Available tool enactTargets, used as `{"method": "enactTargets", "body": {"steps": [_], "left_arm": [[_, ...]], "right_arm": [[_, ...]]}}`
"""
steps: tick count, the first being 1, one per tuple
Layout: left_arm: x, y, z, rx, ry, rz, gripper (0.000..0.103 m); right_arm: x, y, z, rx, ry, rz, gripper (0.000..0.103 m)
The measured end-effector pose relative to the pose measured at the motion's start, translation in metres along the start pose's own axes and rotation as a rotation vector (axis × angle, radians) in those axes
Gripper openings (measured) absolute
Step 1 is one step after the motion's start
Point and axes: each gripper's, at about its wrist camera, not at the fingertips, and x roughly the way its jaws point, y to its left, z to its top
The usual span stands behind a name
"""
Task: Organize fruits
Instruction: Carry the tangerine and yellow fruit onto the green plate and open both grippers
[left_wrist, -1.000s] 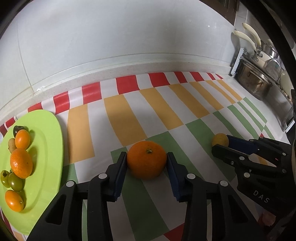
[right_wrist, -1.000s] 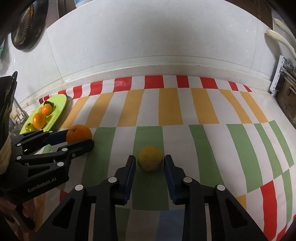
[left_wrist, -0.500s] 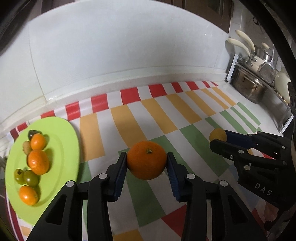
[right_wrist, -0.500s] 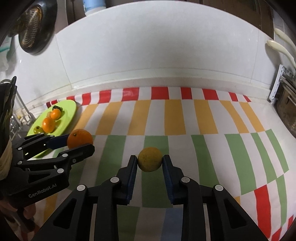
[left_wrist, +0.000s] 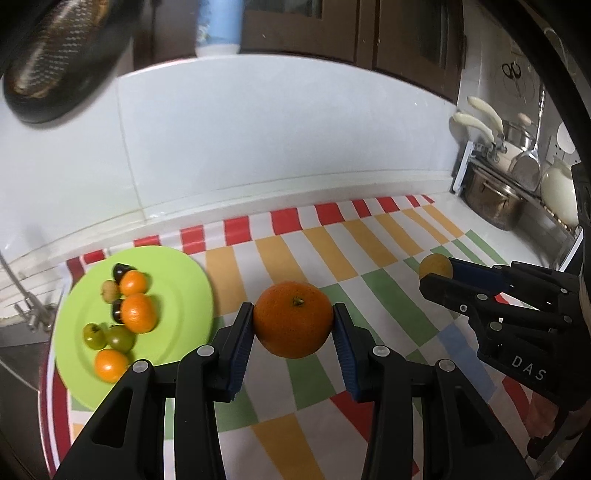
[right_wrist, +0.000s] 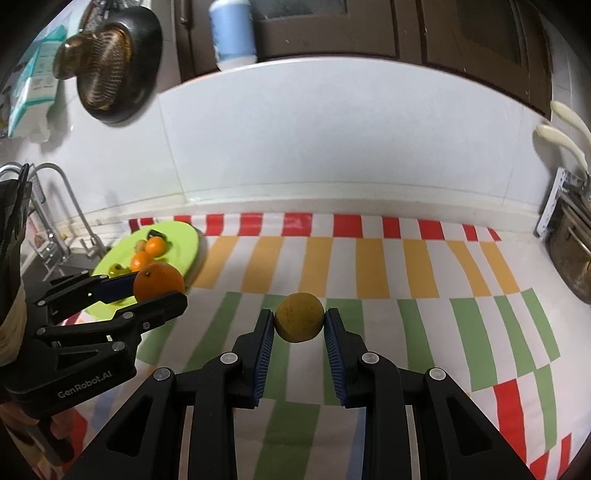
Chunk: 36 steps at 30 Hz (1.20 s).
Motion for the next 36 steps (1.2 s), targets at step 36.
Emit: {"method": "enactTargets", "body": {"steps": [36], "left_arm": [[-0.106,0.08,-0.037,-0.176,-0.115,0.27,0.041]], "right_arm": [[-0.036,0.11,0.032,-0.202,-0.142,0.191,0.029]]}}
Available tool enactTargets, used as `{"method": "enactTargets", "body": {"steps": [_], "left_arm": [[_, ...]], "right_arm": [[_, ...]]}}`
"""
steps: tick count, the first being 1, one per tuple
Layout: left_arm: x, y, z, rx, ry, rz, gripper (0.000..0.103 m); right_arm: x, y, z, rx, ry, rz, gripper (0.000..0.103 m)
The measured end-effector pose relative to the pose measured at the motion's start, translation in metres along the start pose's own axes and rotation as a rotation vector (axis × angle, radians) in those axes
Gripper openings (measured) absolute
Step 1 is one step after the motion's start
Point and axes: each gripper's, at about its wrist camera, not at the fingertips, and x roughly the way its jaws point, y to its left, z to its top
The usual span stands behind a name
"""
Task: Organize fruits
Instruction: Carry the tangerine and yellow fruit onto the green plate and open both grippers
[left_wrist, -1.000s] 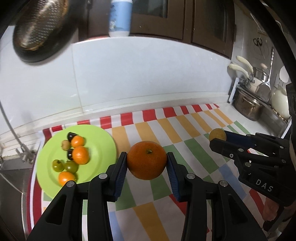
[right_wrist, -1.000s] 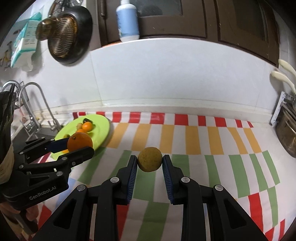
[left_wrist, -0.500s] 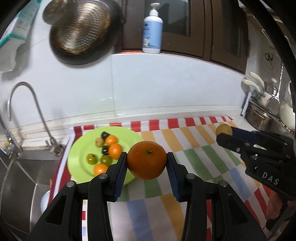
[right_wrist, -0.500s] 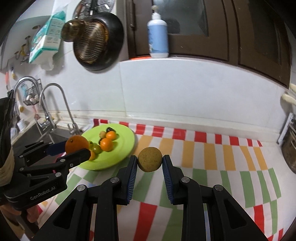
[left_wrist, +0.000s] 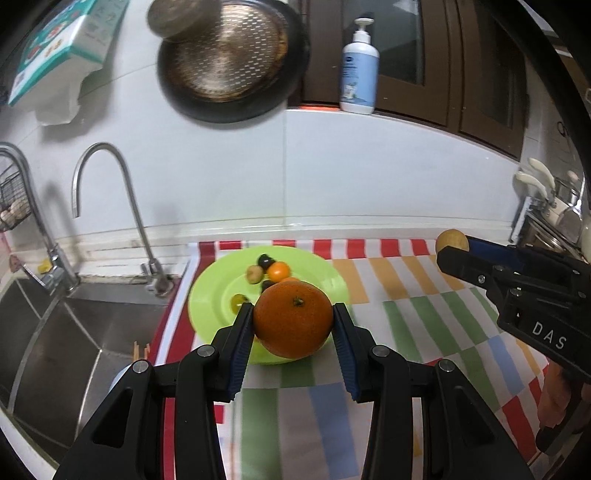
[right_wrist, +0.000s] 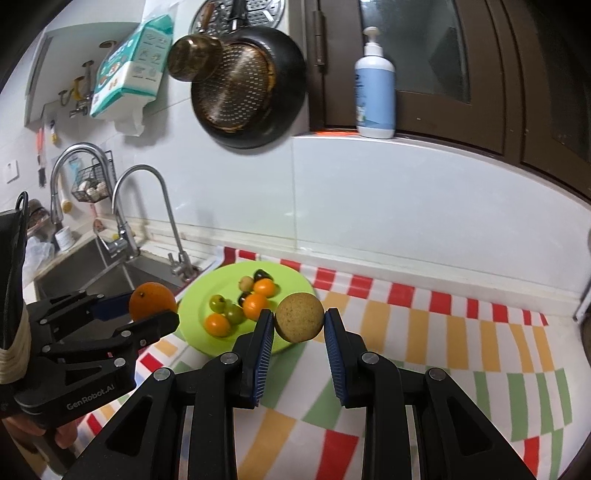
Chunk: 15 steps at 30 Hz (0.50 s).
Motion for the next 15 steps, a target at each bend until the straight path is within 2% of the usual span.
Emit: {"method": "enactTargets", "body": {"steps": [15], "left_arm": [[0.02,0.037,-0.004,-0.024,0.025,0.092,0.041]], "right_arm": [[0.047,0.023,0.009,-0.026,0.055,0.069,0.029]]}}
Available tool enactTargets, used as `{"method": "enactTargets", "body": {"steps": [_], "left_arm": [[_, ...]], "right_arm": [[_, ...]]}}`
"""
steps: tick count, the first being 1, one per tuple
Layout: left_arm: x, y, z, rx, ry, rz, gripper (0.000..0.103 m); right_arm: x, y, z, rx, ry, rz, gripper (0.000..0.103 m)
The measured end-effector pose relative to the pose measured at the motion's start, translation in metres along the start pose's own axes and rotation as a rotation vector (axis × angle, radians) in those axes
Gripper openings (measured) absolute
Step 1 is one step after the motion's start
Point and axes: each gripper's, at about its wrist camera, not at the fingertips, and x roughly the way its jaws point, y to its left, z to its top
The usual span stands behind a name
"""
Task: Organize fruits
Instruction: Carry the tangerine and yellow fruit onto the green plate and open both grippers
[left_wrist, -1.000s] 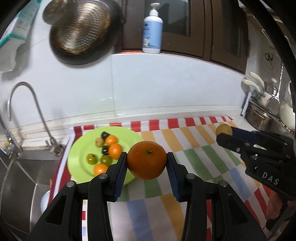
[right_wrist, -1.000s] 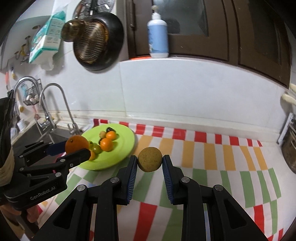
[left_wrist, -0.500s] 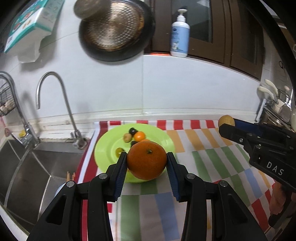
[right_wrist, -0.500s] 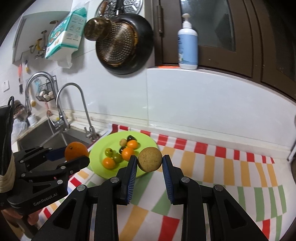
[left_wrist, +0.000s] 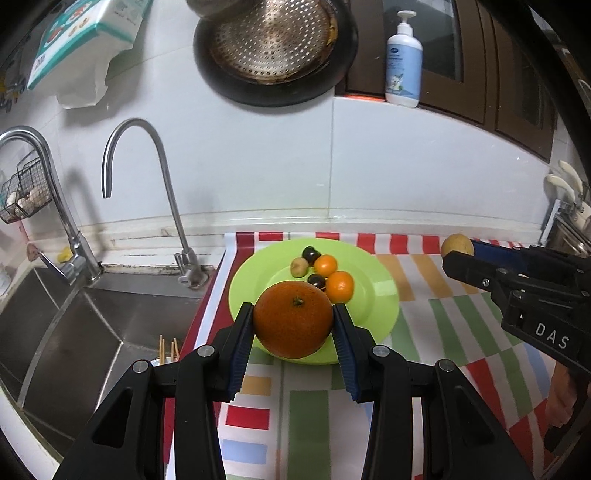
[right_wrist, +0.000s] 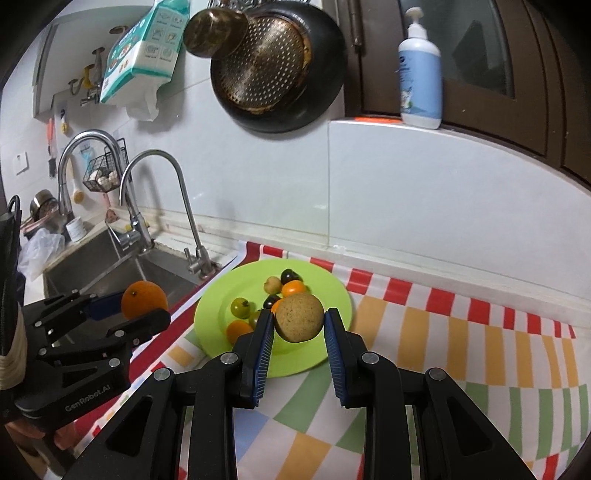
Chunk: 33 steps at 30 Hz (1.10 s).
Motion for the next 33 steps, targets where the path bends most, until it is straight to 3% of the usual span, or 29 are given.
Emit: {"method": "enactTargets", "body": {"steps": [17,33], "left_arm": [[0.055,0.018,-0.003,0.025,0.054,0.013,0.041],[0.105,0.018,-0.008,0.056,0.128,-0.065,0.041]], "right_arm": [[0.067,0.003,-0.013,0.014,0.125,0.03,0.029],[0.107,0.0,-0.019,0.026,0.188,0.048,0.029]]}}
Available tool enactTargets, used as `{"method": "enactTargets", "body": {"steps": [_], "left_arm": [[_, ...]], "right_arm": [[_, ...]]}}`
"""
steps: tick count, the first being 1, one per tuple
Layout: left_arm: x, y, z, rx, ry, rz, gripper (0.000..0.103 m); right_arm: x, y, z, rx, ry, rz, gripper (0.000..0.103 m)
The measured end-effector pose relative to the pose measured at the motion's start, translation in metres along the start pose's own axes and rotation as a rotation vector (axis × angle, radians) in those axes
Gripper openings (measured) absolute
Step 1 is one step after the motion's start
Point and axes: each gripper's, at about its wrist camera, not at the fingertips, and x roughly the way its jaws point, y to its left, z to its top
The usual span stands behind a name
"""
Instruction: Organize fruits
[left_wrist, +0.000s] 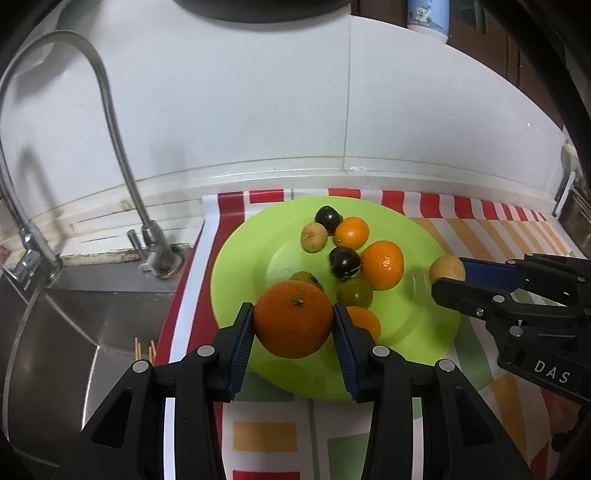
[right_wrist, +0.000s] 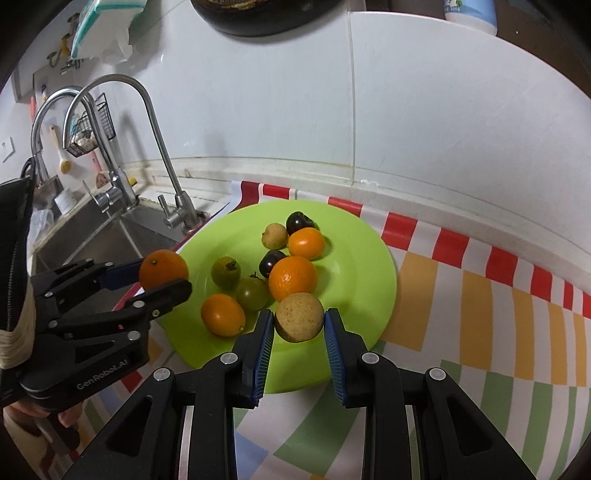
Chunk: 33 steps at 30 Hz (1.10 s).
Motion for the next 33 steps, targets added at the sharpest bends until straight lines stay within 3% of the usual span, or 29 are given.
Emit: {"method": "enactTargets", "body": {"steps": [3,4,5,6,8,22,25,27,33], "left_arm": [[0.003,-0.001,0.004,0.004,-0.005,-0.015,0.041],[0.003,-0.001,0.005,0.005,-0.006,-0.012,0.046],[0.001,-0.001,0.006,0.004,-0.016,0.002,0.058],[-0.001,0.0,0.007,0.001,-0.029,0.014,0.062],[-0.007,0.0,0.009,0.002,-0.049,0.025,0.062],[-0.062,-0.014,0.006,-0.044,-0.096,0.067,0.063],[-0.076,-0.021,0.007,-0.048,-0.116,0.072,0.068],[-0.085,-0.025,0.007,-0.05,-0.135,0.082,0.071],[-0.116,-0.043,0.007,-0.028,-0.189,0.114,0.081]], "right_arm": [[0.002,-0.001,0.001,0.007,-0.002,0.005,0.029],[0.002,-0.002,0.001,0.009,-0.008,0.005,0.029],[0.001,-0.003,0.001,0.011,-0.014,0.001,0.03],[0.0,-0.003,0.002,0.014,-0.018,-0.005,0.036],[-0.004,-0.006,0.002,0.027,-0.035,-0.021,0.05],[-0.055,-0.009,-0.001,0.047,-0.121,-0.055,0.05],[-0.071,-0.009,-0.003,0.05,-0.146,-0.064,0.05],[-0.083,-0.01,-0.005,0.059,-0.165,-0.073,0.06],[-0.121,-0.013,-0.015,0.075,-0.219,-0.122,0.061]]}}
